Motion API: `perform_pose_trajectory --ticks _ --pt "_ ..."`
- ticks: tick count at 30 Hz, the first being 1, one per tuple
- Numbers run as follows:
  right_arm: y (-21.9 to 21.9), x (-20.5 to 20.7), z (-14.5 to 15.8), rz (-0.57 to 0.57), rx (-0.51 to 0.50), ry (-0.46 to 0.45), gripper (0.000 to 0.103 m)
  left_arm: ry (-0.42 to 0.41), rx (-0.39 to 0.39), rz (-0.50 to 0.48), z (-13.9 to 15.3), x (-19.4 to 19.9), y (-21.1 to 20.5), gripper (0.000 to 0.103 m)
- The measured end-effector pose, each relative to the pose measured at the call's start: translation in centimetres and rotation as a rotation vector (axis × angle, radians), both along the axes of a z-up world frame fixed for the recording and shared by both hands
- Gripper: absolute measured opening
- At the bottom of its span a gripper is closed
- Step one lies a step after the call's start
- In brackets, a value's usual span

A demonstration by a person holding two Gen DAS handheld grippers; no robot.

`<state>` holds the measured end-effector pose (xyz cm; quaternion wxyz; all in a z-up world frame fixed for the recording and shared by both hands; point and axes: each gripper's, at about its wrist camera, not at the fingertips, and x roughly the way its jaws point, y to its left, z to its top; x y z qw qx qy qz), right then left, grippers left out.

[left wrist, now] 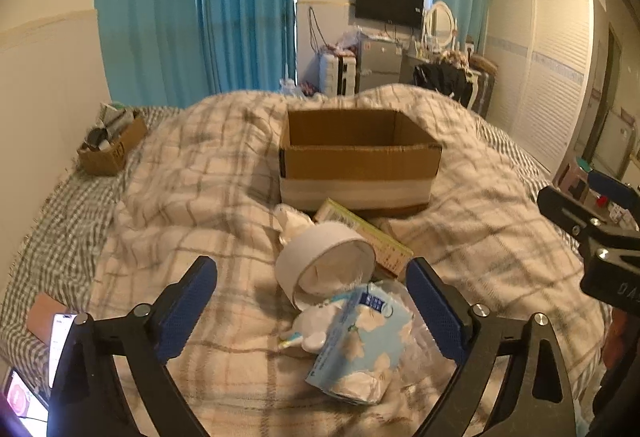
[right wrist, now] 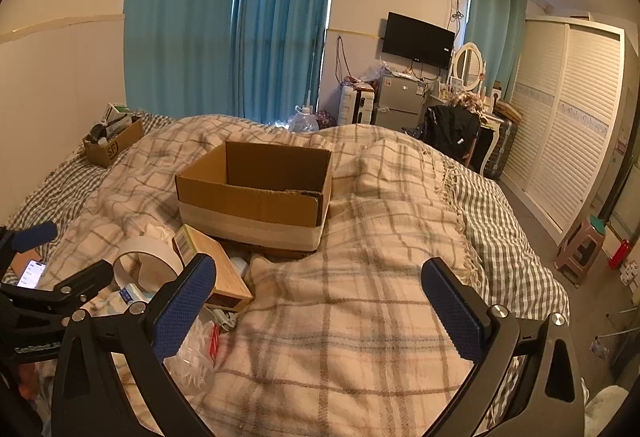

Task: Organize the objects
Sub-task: 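Reach the left gripper toward the blue tissue pack, then grasp the tissue pack with the left gripper while the right gripper approaches the swab cup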

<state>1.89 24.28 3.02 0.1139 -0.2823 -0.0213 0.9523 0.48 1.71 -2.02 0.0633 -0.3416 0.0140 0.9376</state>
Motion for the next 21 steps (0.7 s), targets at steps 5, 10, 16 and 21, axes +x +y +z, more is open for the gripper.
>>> perform_pose_trajectory --ticks 5,10,16,21 --pt "0.3 -0.1 -0.7 0.000 -0.014 -0.021 0.102 -0.052 -0.011 -0.024 -1.4 -0.4 0.5 0.097" --pt "0.2 -0.4 -1.3 0.009 -0.023 -0.040 0.102 -0.110 -0.042 -0.066 -3.0 -0.4 1.6 0.097" --pt "-0.3 -0.6 -1.8 0.016 -0.014 -0.057 0.102 -0.134 -0.122 -0.127 -4.5 0.9 3.5 0.095" --pt "-0.7 -0.8 -2.3 0.020 -0.010 -0.076 0.102 -0.116 -0.164 -0.127 -4.4 1.2 3.6 0.048"
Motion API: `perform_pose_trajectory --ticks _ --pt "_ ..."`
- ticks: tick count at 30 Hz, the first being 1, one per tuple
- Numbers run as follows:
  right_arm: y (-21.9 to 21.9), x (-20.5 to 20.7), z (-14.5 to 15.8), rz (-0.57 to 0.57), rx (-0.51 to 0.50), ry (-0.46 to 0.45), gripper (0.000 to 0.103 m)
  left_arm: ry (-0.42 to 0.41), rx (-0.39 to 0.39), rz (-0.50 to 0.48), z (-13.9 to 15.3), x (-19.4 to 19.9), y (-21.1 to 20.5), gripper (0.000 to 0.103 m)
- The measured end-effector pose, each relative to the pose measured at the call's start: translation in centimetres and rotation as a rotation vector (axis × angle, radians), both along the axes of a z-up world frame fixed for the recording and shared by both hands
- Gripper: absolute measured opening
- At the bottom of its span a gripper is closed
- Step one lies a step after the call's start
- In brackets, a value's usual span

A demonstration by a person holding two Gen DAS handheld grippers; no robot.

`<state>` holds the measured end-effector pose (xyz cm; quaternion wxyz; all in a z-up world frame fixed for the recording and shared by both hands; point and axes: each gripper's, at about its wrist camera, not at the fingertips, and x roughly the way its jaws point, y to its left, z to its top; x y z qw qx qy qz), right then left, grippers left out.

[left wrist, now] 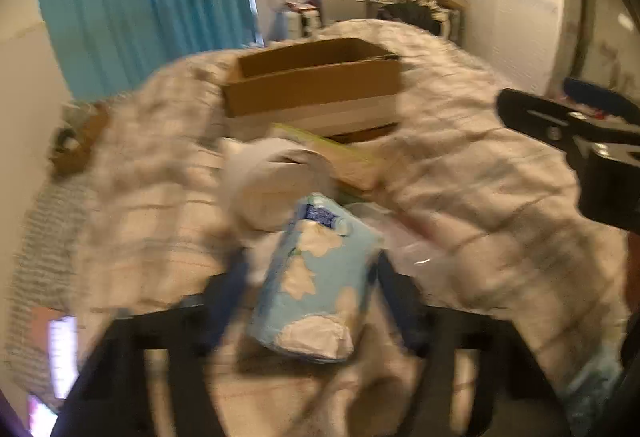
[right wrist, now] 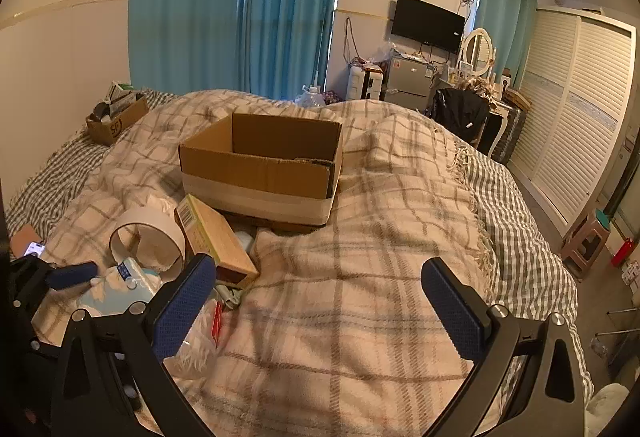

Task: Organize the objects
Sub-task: 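Grasp the tissue pack with the left gripper while the right gripper approaches the swab cup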

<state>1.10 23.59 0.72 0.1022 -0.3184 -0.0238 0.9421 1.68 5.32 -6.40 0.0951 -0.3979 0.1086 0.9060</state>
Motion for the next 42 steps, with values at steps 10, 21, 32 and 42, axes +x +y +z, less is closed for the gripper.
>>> perform_pose_trajectory --ticks 10,21,32,42 --pt "-1.6 -0.6 -0.9 0.041 -0.002 -0.039 0.102 0.010 0.177 -0.013 3.4 0.6 -4.0 0.027" --pt "-7.0 -2.3 -4.8 0.186 0.006 -0.175 0.102 -0.006 0.294 -0.023 5.3 1.0 -6.9 0.027" --pt "-8.6 -3.7 -7.5 0.225 0.027 -0.273 0.102 -0.058 0.319 0.039 3.8 -0.4 -8.8 0.034" --pt "-8.9 -3.7 -7.3 0.232 0.032 -0.272 0.102 -0.147 0.253 0.071 1.4 -1.4 -9.3 0.074"
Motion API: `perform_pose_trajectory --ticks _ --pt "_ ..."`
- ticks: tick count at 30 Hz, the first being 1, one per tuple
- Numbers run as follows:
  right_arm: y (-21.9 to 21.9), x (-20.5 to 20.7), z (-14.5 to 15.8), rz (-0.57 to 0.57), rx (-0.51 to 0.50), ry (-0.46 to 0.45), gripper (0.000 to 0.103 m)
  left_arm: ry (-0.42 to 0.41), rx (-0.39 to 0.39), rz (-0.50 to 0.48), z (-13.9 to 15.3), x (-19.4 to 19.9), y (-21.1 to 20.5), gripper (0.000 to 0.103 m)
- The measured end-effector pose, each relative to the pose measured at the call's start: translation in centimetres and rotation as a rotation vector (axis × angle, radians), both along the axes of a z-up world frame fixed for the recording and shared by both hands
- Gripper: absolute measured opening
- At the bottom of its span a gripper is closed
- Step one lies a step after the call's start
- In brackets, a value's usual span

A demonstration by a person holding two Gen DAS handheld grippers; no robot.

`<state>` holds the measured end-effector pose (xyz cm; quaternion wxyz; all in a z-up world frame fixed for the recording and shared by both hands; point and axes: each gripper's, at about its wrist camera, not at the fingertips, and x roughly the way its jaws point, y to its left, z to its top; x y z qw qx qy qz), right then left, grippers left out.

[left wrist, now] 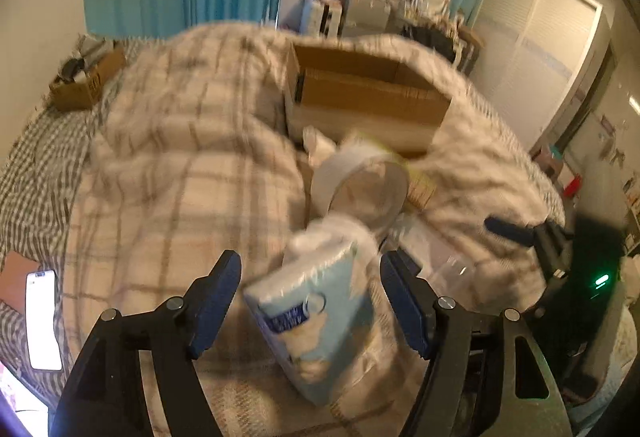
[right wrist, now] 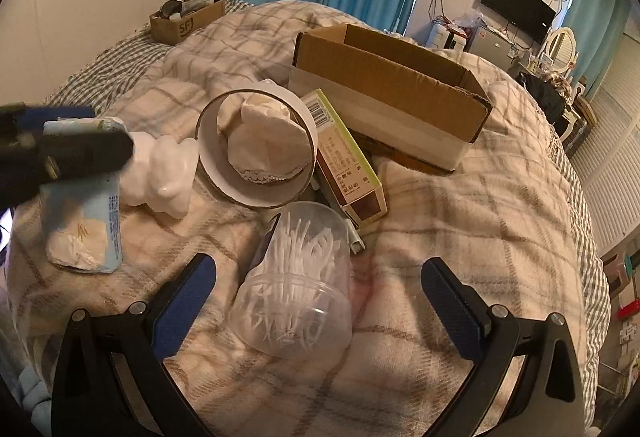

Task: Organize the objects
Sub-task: 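Grasp the tissue pack with the left gripper while the right gripper approaches the swab cup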

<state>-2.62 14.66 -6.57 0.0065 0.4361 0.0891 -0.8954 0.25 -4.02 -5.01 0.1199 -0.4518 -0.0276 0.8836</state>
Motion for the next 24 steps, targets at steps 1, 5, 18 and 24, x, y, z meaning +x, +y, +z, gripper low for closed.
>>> perform_pose_trajectory --ticks 1,5,18,24 --pt "0.0 -0.1 0.0 -0.001 -0.001 -0.002 0.102 -0.009 -0.006 -0.002 -0.3 0.0 0.1 0.074" --pt "0.1 -0.6 -0.7 0.002 -0.003 -0.016 0.102 0.009 -0.124 -0.014 -1.9 0.1 1.1 0.074" --pt "-1.4 -0.1 -1.8 0.074 0.040 -0.032 0.062 0.027 -0.031 -0.037 0.6 1.8 -1.6 0.021" --pt "-1.1 0.3 1.0 0.092 0.040 0.035 0.058 0.059 0.050 -0.031 2.9 1.2 -1.9 0.021"
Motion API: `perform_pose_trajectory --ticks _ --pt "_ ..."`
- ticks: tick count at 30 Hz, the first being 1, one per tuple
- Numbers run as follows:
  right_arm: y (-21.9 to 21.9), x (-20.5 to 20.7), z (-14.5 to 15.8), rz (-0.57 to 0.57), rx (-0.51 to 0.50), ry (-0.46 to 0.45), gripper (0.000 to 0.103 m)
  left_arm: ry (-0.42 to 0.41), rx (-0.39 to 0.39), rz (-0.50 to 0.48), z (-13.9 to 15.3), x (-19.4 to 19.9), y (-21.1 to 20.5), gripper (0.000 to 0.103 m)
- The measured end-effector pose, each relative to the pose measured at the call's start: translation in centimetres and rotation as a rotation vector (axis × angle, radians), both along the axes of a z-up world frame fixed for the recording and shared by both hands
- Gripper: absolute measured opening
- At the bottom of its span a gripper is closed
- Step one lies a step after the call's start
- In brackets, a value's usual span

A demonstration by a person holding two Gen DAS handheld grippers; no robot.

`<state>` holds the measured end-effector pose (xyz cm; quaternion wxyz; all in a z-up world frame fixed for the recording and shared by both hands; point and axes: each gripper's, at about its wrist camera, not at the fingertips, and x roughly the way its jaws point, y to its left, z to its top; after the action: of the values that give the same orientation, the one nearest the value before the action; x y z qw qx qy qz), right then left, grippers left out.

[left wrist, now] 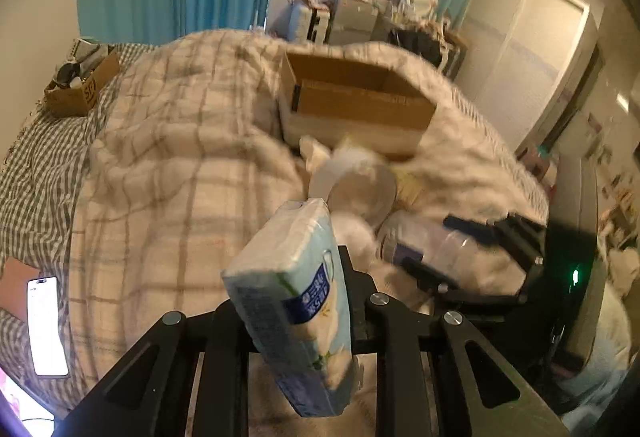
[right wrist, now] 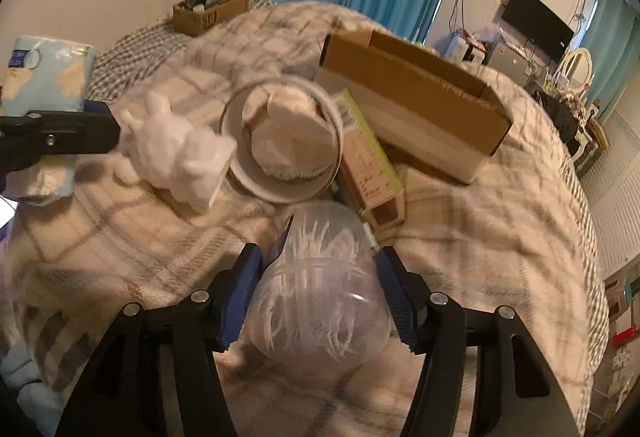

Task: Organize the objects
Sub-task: 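Grasp the tissue pack with the left gripper while the right gripper approaches the swab cup, then grasp the clear swab cup with the right gripper and lift it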

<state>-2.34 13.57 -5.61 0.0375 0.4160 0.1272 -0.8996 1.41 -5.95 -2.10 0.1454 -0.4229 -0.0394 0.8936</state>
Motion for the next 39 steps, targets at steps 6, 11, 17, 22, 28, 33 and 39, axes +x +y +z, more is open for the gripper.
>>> perform_pose_trajectory --ticks 6,11,17,22,28,33,39 --pt "0.7 -0.1 4.9 0.031 -0.007 0.101 0.052 0.068 -0.001 0.019 3.1 -2.0 0.8 0.021" --pt "2.1 -2.1 9.2 0.045 0.014 0.148 0.003 0.099 -0.035 0.037 5.1 -5.3 2.4 0.021" --pt "3.8 -3.2 7.8 0.062 -0.115 0.033 0.033 0.094 -0.105 0.036 4.7 -7.5 4.5 0.021" --pt "3.2 -2.1 3.8 0.044 -0.143 -0.045 0.078 0.050 -0.096 0.021 2.3 -6.2 4.2 0.021" --pt "2.0 -2.7 0.6 0.011 -0.138 -0.143 0.078 0.031 -0.100 0.020 0.6 -3.9 2.7 0.021" --pt "1.6 -3.7 -0.4 -0.010 -0.095 -0.161 0.064 0.022 -0.086 0.023 0.0 -3.5 2.2 0.021" --pt "2.4 -3.4 2.8 0.023 -0.130 -0.102 0.064 0.035 -0.097 0.020 1.1 -4.9 2.5 0.021"
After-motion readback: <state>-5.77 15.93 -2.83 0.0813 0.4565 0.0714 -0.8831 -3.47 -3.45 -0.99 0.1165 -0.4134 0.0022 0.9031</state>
